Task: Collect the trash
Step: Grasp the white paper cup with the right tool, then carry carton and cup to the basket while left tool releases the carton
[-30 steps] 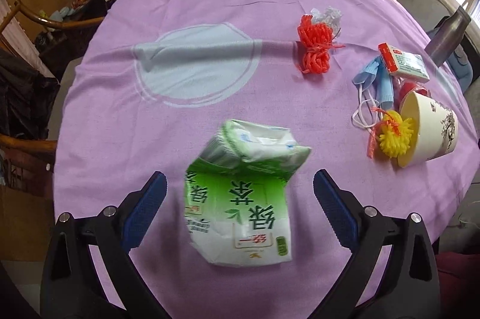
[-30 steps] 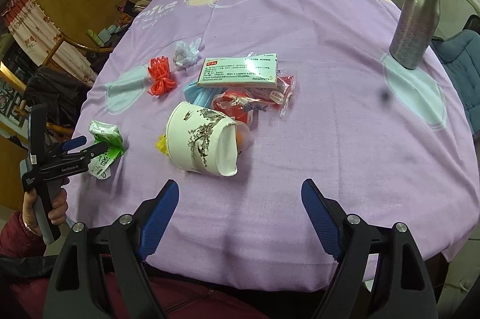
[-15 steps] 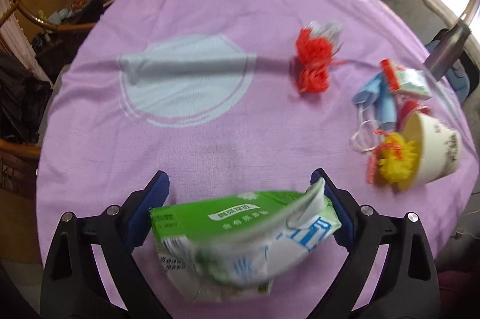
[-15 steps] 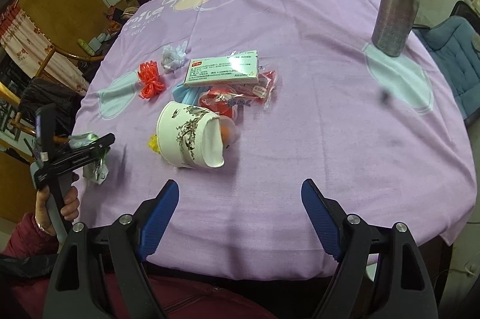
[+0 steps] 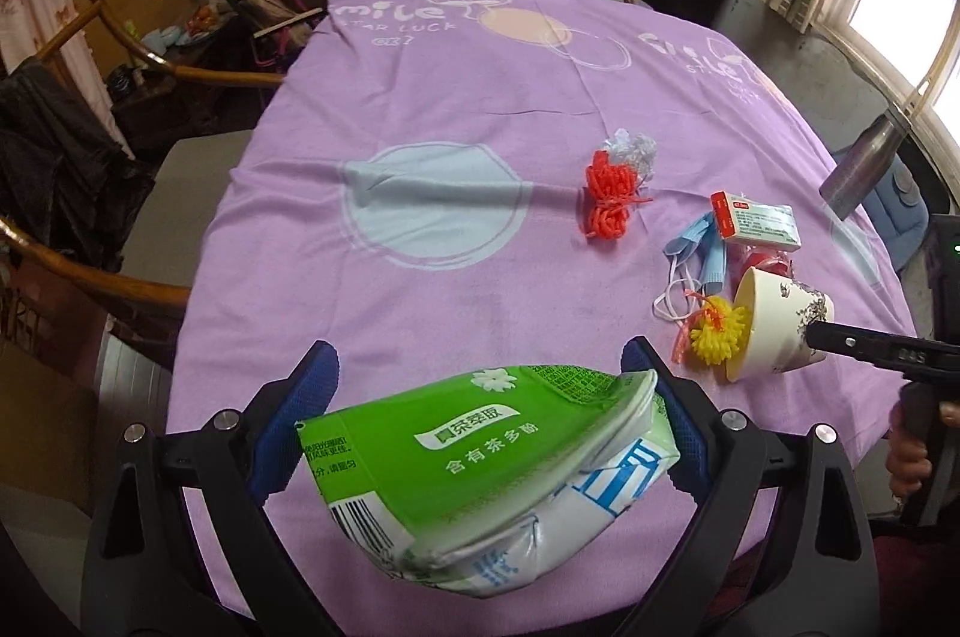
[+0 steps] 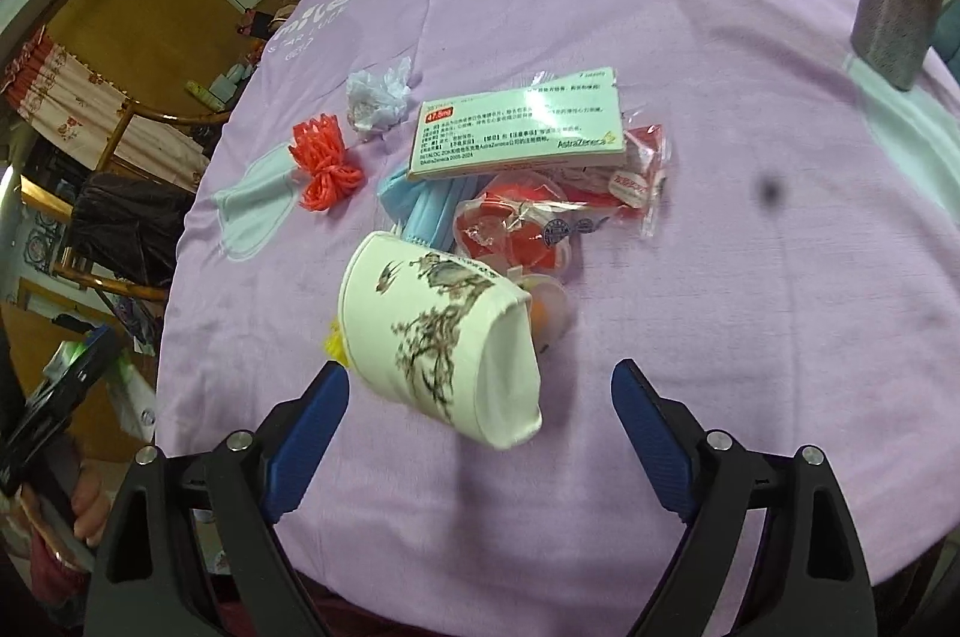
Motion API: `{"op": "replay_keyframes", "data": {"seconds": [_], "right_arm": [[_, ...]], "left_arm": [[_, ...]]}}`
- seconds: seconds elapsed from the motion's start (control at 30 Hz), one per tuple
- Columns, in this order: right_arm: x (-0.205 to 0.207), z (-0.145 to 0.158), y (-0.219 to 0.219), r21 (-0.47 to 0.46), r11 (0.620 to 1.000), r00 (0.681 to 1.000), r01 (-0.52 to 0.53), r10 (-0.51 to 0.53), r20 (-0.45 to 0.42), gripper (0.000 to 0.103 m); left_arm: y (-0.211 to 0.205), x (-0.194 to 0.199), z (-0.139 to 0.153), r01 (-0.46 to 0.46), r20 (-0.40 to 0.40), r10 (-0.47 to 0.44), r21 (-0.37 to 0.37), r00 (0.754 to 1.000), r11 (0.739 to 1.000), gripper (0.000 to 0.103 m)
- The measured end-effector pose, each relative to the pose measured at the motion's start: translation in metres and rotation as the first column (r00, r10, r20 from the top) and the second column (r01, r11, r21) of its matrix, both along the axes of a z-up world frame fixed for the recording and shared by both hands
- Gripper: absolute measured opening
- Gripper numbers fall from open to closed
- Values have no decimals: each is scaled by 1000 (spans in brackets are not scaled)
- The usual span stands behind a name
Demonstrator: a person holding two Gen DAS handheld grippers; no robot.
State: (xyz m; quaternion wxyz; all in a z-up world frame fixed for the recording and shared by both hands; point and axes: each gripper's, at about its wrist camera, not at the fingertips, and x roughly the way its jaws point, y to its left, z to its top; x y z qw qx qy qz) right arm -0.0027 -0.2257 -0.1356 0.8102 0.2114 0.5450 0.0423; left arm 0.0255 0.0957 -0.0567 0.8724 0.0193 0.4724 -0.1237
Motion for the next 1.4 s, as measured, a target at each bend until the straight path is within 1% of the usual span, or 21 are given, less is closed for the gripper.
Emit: {"op": "replay_keyframes", "data": {"seconds": [0.1, 0.13, 0.17, 0.23, 0.3, 0.37, 0.47, 0.53, 0.63, 0.7, 0.8, 0.87, 1.0, 1.1, 1.17, 1.2, 1.23, 1.27, 1.3, 1.37, 1.4], "right_arm": [[8, -12, 5, 37, 999, 999, -19, 20, -31, 88], [9, -14, 6, 44, 999, 999, -25, 27, -35, 83], [10, -14, 8, 52, 998, 999, -38, 39, -33, 60], [11, -8, 12, 58, 996, 998, -67, 67, -5, 49], [9, 7, 16, 46, 995, 995, -93, 91, 49, 48], [5, 32, 21, 14, 992, 986, -123, 120, 117, 48], [1, 66, 23, 38, 990, 970, -136, 125, 208, 48], [2, 82, 27, 27, 988, 960, -151, 140, 242, 48], [7, 94, 37, -17, 984, 950, -178, 176, 259, 48], [10, 100, 42, -12, 980, 942, -200, 196, 272, 48], [18, 104, 56, -34, 970, 931, -242, 242, 275, 48], [24, 102, 70, -22, 960, 923, -277, 273, 273, 48], [32, 99, 111, -1, 930, 899, -367, 354, 258, 48], [37, 97, 153, -4, 892, 864, -453, 440, 247, 48], [37, 99, 183, -10, 859, 831, -512, 498, 246, 48], [37, 99, 198, -13, 841, 814, -541, 527, 246, 48], [37, 100, 211, -14, 825, 798, -565, 551, 245, 47], [36, 101, 222, -14, 812, 786, -583, 569, 244, 43], [36, 101, 235, -13, 795, 770, -607, 591, 240, 41], [35, 103, 254, -10, 773, 750, -634, 618, 235, 40], [35, 103, 263, -8, 763, 741, -647, 630, 232, 39]], "left_arm": [[6, -5, 3, -26, -3, 26, 3, 1000, 1000, 92], [7, -6, 4, -34, -2, 34, 3, 999, 999, 92], [8, -6, 4, -39, 0, 39, 1, 999, 999, 92], [11, -5, 7, -52, 6, 52, -14, 999, 999, 92], [13, -3, 10, -64, 13, 64, -35, 998, 997, 92], [14, -1, 13, -71, 25, 72, -51, 997, 996, 92], [17, 1, 20, -81, 50, 84, -63, 995, 995, 92], [22, 1, 24, -97, 59, 101, -77, 993, 992, 92], [35, -4, 31, -137, 74, 143, -87, 987, 987, 92], [46, -10, 34, -170, 84, 178, -90, 981, 981, 92], [72, -25, 35, -247, 88, 255, -89, 963, 965, 92], [89, -35, 33, -297, 83, 304, -90, 949, 951, 92], [137, -68, 28, -428, 62, 433, -84, 899, 900, 92], [170, -95, 23, -512, 51, 516, -71, 855, 856, 92], [193, -116, 18, -568, 40, 571, -63, 820, 820, 92], [208, -129, 13, -604, 28, 606, -56, 795, 795, 92], [218, -139, 10, -627, 19, 628, -53, 778, 777, 92], [227, -148, 7, -646, 9, 647, -50, 762, 762, 92], [240, -160, 1, -676, -8, 676, -43, 737, 736, 92], [257, -177, -7, -712, -32, 711, -34, 702, 701, 92], [268, -187, -13, -734, -49, 733, -34, 679, 678, 92]]}}
